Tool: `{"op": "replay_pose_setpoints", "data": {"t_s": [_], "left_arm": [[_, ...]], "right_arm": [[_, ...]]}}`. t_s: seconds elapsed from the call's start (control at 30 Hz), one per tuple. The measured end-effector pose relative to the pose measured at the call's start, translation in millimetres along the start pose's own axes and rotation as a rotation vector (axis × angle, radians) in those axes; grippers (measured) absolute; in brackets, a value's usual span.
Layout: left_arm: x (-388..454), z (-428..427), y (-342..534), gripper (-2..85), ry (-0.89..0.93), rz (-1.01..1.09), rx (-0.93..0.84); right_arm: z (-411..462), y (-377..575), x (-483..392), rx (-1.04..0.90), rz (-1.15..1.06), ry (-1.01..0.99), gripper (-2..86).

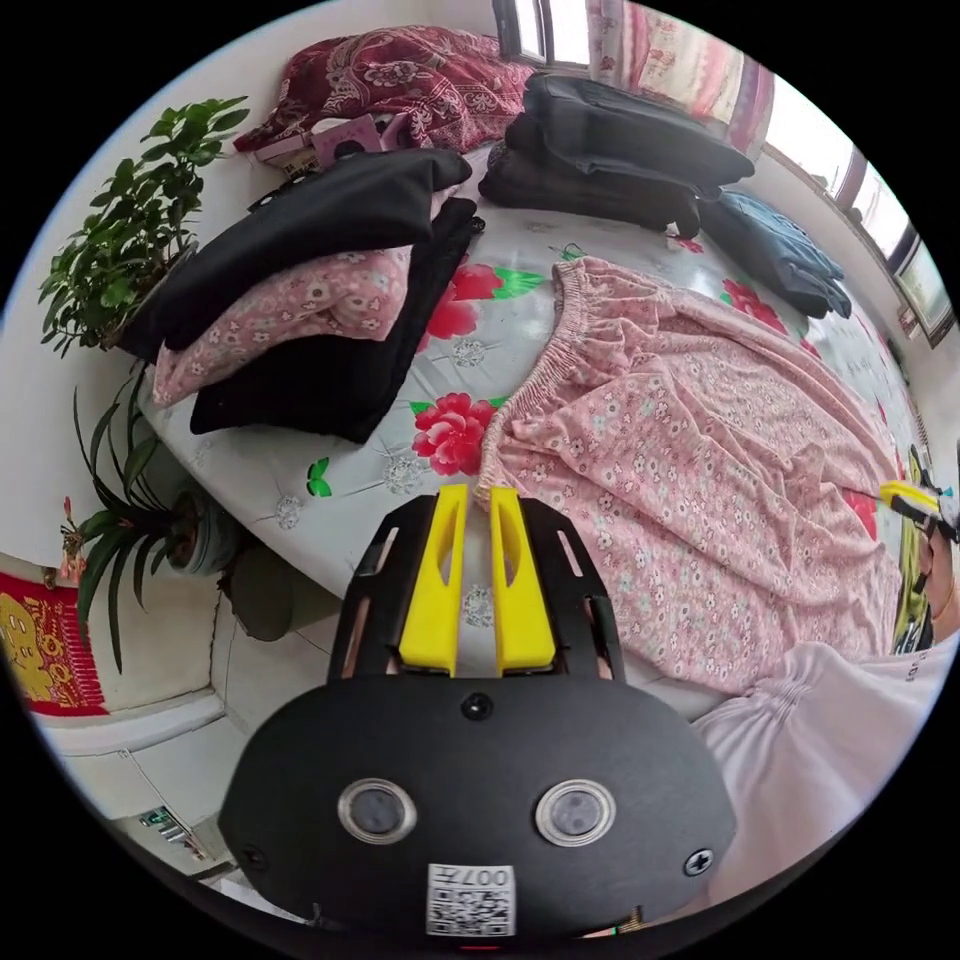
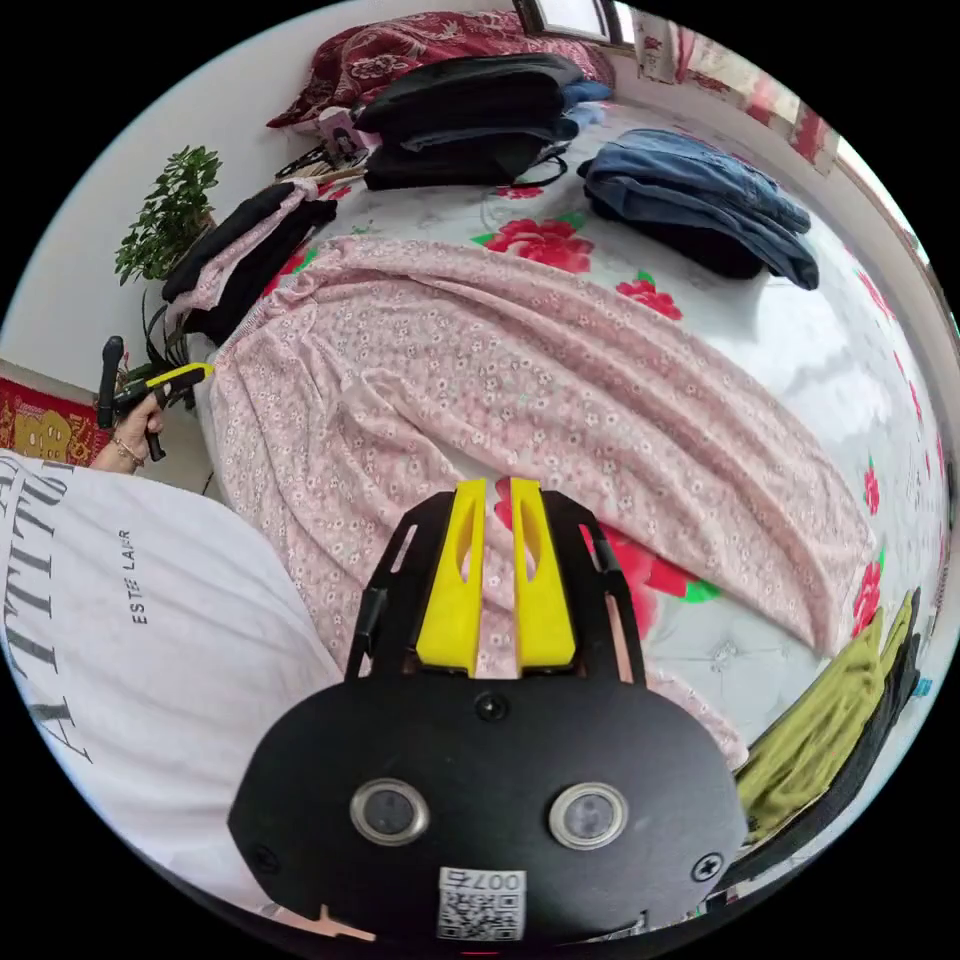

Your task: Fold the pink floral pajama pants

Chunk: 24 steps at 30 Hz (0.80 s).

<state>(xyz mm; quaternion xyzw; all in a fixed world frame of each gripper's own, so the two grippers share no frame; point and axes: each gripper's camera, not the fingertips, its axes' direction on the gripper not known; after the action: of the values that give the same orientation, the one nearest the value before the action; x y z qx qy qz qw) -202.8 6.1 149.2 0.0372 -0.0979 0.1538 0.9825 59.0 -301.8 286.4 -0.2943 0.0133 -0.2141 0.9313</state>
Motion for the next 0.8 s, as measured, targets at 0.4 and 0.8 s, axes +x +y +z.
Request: {"op": "replay_pose_setpoints", "data": {"t_s": [0.4,0.8], "left_arm": [[134,18,27,0.7,-0.038,0.446,-0.097],[158,24,19,-1.0,-0.102,0.476,-0.165]], "right_arm": [[34,122,-57,0.073,0.244,0.116,2.9],[-63,259,77,0.315,1.012,0.258,2.8]]}}
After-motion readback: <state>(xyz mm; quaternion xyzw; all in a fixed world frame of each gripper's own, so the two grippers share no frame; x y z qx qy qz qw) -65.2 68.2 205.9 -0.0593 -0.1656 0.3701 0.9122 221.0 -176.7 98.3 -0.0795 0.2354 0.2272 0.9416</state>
